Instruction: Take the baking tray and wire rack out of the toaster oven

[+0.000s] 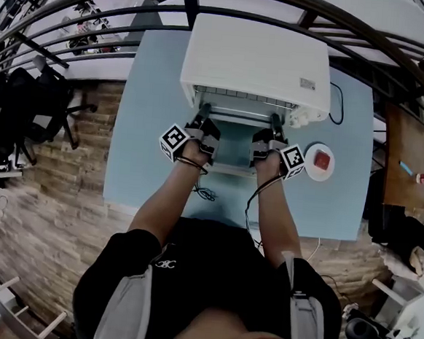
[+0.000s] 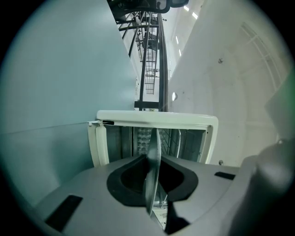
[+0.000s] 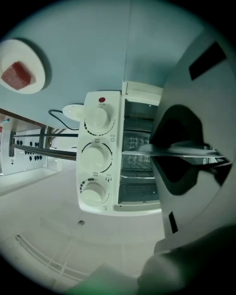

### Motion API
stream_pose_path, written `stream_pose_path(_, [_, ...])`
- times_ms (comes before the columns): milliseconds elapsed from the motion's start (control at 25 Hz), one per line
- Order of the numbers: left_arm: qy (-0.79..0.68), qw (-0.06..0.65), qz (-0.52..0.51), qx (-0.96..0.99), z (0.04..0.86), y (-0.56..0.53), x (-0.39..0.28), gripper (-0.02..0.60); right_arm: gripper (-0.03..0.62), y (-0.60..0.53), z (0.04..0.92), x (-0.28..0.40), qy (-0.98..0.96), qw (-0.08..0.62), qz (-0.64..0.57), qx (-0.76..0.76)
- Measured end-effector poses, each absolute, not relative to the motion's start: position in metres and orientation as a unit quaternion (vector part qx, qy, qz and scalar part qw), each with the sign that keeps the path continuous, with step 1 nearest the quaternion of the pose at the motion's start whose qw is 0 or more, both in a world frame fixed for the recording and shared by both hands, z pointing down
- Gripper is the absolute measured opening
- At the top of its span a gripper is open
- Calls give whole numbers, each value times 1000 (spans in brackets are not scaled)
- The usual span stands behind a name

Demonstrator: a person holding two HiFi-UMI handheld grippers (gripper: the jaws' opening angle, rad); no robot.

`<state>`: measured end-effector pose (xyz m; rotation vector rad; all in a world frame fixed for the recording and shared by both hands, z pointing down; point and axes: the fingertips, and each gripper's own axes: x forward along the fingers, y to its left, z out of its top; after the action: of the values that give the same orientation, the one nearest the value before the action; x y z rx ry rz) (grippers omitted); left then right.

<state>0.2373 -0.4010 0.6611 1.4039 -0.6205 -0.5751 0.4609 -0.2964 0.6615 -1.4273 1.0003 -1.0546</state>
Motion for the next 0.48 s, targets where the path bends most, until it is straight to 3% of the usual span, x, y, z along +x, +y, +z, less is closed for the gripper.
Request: stream_pose_path(480, [-281,685,-252,623,662,-343,211,57,43,-242,662,435,418,526,-456,-583])
